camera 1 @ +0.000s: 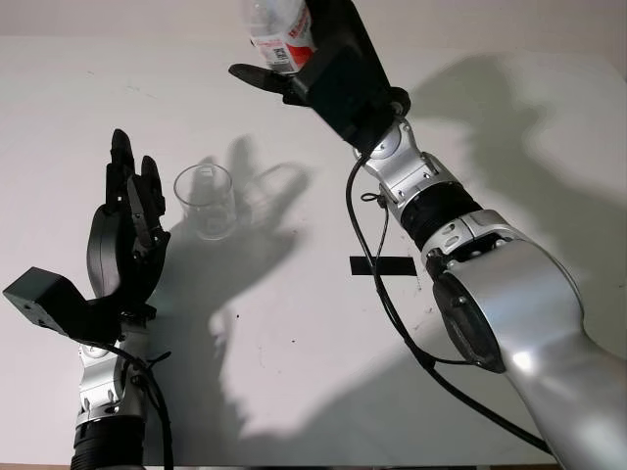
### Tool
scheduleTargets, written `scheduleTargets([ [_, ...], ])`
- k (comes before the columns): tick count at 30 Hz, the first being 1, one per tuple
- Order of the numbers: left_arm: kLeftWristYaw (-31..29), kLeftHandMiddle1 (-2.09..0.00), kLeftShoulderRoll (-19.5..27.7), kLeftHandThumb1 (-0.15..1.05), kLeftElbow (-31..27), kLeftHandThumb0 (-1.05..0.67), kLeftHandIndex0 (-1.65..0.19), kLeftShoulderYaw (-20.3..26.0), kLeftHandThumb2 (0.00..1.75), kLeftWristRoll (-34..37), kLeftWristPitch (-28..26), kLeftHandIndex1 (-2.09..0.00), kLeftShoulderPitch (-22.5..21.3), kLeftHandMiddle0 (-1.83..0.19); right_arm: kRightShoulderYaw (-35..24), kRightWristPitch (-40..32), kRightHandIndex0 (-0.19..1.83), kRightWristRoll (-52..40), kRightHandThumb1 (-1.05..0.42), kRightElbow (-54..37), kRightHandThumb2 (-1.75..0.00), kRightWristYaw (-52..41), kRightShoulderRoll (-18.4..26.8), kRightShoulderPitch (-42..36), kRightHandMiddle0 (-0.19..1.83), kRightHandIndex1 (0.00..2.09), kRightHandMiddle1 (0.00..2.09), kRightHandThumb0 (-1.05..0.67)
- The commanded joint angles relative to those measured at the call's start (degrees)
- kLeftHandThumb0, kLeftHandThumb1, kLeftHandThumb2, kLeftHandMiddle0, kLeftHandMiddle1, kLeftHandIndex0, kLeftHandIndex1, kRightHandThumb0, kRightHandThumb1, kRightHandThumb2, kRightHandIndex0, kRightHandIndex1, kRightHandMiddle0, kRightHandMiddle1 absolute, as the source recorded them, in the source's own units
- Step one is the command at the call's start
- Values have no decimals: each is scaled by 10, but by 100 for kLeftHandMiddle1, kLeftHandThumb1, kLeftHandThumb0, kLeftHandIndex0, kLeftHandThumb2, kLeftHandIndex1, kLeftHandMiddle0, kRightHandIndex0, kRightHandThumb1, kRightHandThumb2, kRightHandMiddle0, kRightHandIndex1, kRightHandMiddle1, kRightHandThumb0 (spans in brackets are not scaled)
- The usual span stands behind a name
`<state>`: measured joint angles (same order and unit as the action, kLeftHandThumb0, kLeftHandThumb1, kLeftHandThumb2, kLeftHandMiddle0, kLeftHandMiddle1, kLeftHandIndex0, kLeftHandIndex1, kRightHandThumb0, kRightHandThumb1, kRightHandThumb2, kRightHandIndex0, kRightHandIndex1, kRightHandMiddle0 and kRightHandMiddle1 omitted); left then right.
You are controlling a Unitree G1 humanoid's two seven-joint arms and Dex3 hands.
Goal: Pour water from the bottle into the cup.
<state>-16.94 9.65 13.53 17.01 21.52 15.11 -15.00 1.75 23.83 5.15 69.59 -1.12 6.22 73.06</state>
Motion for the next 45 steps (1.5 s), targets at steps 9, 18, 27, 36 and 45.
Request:
scheduleTargets([
  [9, -12, 0, -6, 105, 30, -74, 19, 1, 70, 3, 4, 0, 11, 19, -55, -196, 120, -138, -105, -350, -44, -223, 48, -273, 88, 209, 209, -36],
  [18, -20, 0, -6, 105, 42, -74, 19, 2, 71, 5, 7, 0, 3, 19, -68, -261, 112, -151, -105, -551, -41, -236, 87, -416, 78, 209, 209, -36],
  [27, -31, 0, 1, 105, 42, -76, 19, 8, 72, 12, 4, 0, 3, 19, -61, -211, 105, -167, -105, -602, -38, -275, 81, -496, 81, 209, 209, -38],
  [36, -48, 0, 6, 105, 25, -75, 19, 14, 71, 29, -8, 0, 14, 19, -52, -215, 112, -171, -105, -605, -44, -253, 52, -532, 77, 209, 209, -38],
  [45, -53, 0, 12, 105, 21, -74, 19, 19, 72, 28, -7, 0, 19, 19, -40, -232, 122, -159, -105, -578, -43, -225, 41, -530, 80, 209, 209, -40],
])
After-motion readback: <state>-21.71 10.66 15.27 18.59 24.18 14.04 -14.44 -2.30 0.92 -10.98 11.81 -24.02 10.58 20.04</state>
